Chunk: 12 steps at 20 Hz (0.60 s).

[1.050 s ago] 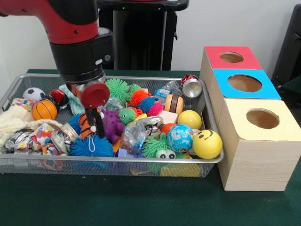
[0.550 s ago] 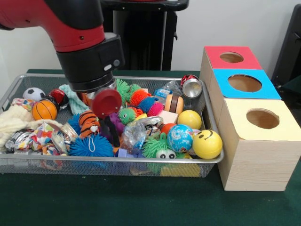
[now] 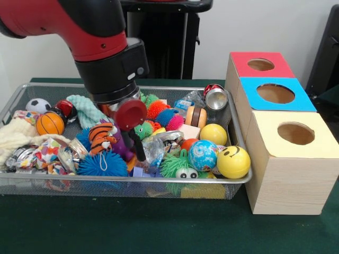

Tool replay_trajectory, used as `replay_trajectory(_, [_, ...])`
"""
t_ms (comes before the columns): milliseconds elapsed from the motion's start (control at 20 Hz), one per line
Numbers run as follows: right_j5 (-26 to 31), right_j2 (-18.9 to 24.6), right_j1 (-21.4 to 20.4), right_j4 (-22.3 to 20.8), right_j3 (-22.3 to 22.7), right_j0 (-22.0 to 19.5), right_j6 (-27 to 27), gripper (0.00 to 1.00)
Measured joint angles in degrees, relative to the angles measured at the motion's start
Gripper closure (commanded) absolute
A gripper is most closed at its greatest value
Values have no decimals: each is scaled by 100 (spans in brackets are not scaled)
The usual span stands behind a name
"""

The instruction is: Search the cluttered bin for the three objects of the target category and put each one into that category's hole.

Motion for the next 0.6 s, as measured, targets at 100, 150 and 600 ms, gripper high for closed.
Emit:
replay_trajectory(100, [0,-7,-38,-9,56,6,0,0])
replay_trajectory(150, [2,-8,-59,-15,79,7,0,0])
replay_trajectory(600, [20,-7,-432,-189,435,-157,0,0])
